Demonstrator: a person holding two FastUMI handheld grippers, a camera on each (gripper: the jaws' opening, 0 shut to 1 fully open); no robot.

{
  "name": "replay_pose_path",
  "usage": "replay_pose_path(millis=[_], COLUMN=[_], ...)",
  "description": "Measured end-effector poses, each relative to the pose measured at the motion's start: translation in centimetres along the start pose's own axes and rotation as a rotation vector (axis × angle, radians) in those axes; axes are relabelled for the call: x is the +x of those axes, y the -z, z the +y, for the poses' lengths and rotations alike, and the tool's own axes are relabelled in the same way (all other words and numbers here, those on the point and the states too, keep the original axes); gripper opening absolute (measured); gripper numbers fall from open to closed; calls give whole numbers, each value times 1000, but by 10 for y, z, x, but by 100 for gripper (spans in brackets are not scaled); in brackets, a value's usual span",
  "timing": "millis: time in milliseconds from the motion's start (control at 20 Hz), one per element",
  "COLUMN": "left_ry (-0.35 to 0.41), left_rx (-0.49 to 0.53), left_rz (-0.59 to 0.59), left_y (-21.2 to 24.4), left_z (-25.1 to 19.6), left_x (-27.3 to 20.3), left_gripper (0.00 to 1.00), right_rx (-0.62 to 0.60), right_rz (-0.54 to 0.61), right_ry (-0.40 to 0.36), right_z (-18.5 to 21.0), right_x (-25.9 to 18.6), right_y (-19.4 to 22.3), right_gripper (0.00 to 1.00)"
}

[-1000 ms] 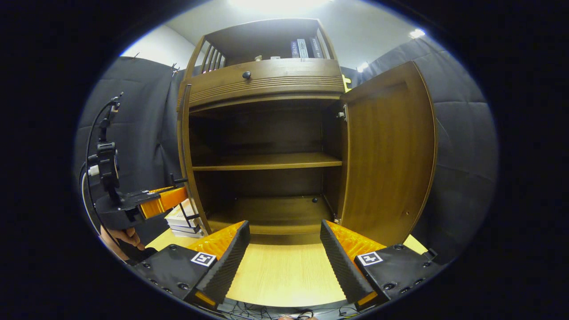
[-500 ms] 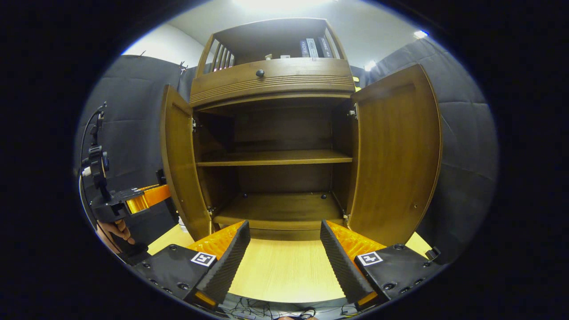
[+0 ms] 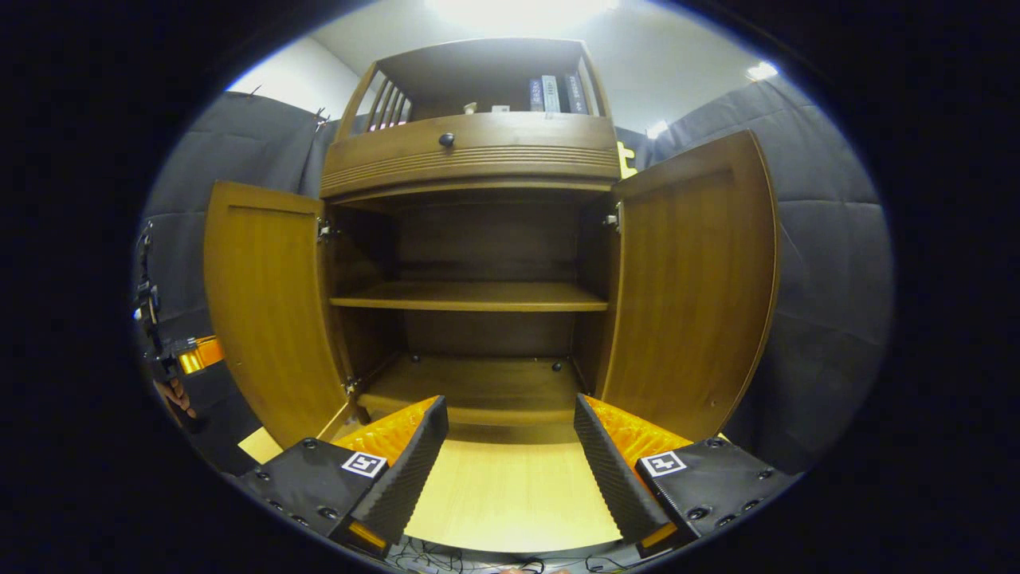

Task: Open the right door of the double-door shoe cabinet with the right hand, and open the left door with the left hand.

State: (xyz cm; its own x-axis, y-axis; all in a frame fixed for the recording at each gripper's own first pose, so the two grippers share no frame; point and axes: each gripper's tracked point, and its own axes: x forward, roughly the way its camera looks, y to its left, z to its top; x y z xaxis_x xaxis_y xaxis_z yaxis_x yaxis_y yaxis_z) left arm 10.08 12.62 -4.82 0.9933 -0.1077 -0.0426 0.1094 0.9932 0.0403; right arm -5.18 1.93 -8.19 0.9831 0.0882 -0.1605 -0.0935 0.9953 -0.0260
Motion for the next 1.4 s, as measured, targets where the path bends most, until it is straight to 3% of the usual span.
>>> replay_pose_path(millis=[250, 400, 450, 850, 1050, 1400], left_ry=[-29, -8, -11, -44, -118, -286], left_rx=[-1, -22, -16, -45, -48, -39], left_rz=[5, -7, -2, -1, -34, -125], left_y=[2, -1, 0, 2, -23, -98], left_z=[43, 44, 44, 45, 56, 55], left_x=[-6, -11, -11, -27, -62, -124], left_gripper=[13, 11, 14, 14, 12, 14], right_rx=[-4, -16, -17, 14, -9, -19], right_rz=[-3, -1, 0, 1, -27, -48], right_ry=[52, 70, 77, 121, 136, 94], right_z=[-21, -30, -32, -41, -48, -62], right_x=[5, 3, 3, -6, -2, 4], right_y=[-9, -12, -13, -27, -43, -58], right_gripper=[96, 96, 96, 100, 96, 97])
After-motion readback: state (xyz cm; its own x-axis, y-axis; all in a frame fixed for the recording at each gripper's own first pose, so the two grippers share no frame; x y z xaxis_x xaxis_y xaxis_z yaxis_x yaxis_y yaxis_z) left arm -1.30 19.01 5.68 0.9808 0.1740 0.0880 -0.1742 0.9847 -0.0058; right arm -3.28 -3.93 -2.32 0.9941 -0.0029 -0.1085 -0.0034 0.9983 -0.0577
